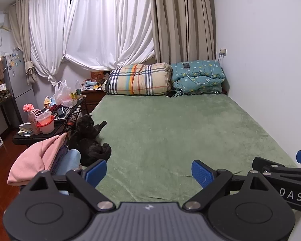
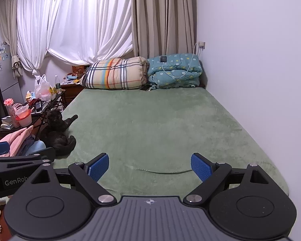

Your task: Fold clothes

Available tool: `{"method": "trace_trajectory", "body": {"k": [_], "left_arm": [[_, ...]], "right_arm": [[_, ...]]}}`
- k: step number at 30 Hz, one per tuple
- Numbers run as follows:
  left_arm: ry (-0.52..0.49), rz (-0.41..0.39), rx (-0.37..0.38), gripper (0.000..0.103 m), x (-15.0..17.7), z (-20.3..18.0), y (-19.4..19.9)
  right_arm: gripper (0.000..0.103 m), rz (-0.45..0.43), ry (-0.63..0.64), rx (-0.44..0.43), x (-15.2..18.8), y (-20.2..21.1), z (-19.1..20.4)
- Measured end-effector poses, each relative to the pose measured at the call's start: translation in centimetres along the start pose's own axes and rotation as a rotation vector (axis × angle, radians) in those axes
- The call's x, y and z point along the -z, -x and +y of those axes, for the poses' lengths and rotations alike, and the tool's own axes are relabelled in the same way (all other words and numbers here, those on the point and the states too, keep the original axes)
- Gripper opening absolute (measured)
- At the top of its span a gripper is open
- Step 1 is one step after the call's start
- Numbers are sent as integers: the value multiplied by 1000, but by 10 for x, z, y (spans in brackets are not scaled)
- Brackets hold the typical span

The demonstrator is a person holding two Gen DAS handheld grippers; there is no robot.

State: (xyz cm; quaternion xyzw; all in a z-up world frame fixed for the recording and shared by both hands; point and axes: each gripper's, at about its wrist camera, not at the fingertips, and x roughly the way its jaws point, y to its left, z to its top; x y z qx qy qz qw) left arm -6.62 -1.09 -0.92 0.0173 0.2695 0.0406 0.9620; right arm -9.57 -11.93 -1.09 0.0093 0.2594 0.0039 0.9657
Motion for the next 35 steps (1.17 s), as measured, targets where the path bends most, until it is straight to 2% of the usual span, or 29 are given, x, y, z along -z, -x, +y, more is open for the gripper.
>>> {"method": "trace_trajectory", "body": {"k": [35], "left_arm": [[2, 4, -14, 92, 0, 1, 2]], "right_arm": [[89, 8, 9, 2, -2, -3, 4]]}}
